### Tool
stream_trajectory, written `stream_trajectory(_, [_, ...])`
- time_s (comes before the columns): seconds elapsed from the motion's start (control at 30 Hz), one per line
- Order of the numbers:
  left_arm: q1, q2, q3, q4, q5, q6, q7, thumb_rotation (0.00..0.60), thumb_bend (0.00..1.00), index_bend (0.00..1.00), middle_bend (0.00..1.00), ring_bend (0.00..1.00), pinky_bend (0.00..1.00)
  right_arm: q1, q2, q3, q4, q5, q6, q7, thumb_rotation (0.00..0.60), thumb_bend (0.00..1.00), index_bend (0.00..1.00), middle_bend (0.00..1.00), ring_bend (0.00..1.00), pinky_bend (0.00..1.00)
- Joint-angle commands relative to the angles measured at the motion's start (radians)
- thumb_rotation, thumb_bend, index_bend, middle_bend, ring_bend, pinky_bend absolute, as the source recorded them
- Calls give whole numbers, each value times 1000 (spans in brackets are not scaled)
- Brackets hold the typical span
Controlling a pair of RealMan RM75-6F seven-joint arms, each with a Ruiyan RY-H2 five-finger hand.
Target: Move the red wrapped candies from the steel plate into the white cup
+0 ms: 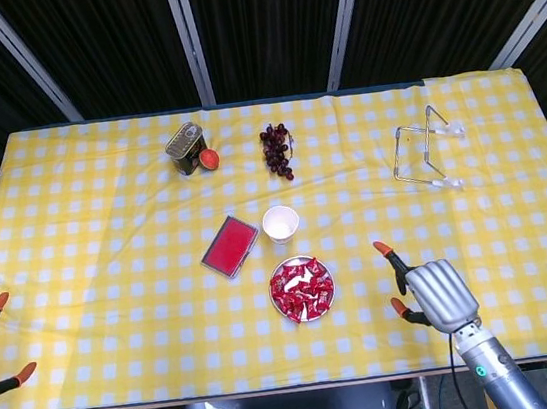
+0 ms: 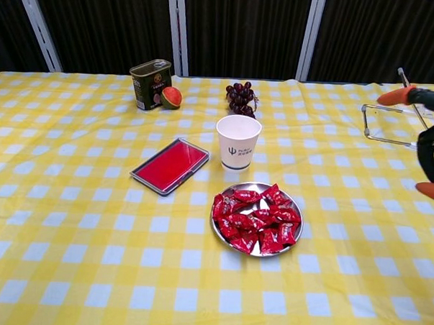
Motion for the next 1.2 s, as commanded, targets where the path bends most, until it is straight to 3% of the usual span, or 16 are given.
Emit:
stream_trajectory(0.03, [-1, 7, 1, -3, -4, -6, -10, 600, 24, 0, 0, 0, 0, 86, -98, 36, -56, 158, -64, -171, 600, 406, 0, 662, 818, 974])
stream_trajectory(0.3, [-6, 24, 4, -6, -11, -27, -42, 600, 24, 0, 0, 0, 0, 191, -244, 50, -36, 351, -62, -383, 600, 406, 2, 716, 857, 994])
stream_trajectory(0.73, [-15, 44, 2, -14, -35, -60, -86, 600, 24, 0, 0, 0, 0, 338, -458, 95, 101, 573, -35, -493, 600, 355, 46, 723, 863, 998])
stream_trajectory(1.2, [-20, 52, 2, -23, -46, -75, -94, 600, 24, 0, 0, 0, 0, 413, -495, 106, 176, 735, -33, -482, 600, 351, 46, 723, 863, 998])
